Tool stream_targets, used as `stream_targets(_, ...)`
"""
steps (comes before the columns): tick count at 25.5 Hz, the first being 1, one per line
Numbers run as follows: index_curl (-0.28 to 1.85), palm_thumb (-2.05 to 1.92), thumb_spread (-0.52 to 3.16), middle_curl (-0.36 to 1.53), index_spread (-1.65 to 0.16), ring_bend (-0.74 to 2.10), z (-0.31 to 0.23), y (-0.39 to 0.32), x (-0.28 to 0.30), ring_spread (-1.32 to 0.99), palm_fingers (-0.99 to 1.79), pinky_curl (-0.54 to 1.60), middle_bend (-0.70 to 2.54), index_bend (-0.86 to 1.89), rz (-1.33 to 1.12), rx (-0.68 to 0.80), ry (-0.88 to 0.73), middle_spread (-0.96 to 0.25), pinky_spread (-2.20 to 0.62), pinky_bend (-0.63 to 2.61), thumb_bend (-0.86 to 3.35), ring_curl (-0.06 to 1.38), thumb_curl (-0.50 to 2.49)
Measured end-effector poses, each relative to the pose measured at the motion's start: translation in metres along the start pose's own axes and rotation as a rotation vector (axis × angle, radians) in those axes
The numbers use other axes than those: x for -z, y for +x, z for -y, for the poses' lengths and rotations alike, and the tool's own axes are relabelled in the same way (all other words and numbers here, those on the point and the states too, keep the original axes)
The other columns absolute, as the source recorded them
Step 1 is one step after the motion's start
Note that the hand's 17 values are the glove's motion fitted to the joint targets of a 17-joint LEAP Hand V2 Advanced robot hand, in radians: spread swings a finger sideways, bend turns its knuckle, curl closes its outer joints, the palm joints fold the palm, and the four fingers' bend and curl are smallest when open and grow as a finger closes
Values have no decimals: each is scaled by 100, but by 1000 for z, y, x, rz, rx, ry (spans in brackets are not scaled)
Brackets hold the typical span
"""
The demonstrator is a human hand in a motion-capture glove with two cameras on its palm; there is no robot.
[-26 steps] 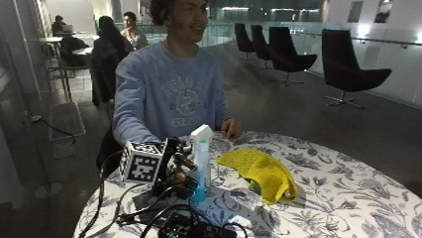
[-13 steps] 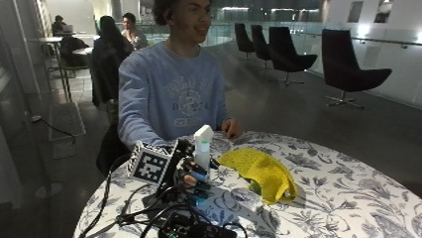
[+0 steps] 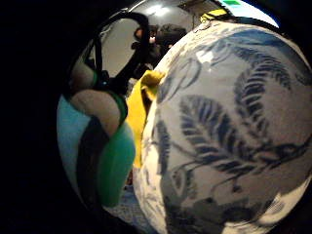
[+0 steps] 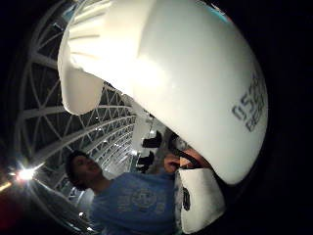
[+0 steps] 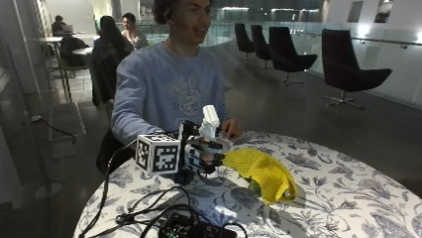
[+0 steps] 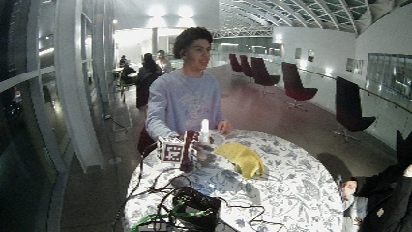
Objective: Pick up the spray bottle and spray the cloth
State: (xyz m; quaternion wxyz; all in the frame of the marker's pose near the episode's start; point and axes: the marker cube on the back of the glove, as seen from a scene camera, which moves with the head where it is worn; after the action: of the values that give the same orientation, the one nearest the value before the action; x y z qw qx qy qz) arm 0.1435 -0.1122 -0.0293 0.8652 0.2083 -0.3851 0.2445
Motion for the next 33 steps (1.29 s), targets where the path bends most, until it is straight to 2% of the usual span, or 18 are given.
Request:
stream_targets(9,17,93,76,45,-28,66,-11,-33,-32,-2,100,38,31,6,217,-213,-386,-6,12,44,-1,41,56)
stream_targets(14,17,91,77,45,-27,66,-16,-37,-49,-1,101,38,31,6,243,-335,-526,-5,11,44,-2,41,58)
stream_targets(33,15,82,91,47,-23,65,-23,-37,-69,0,103,39,34,5,253,-428,-597,-3,9,44,-3,41,59)
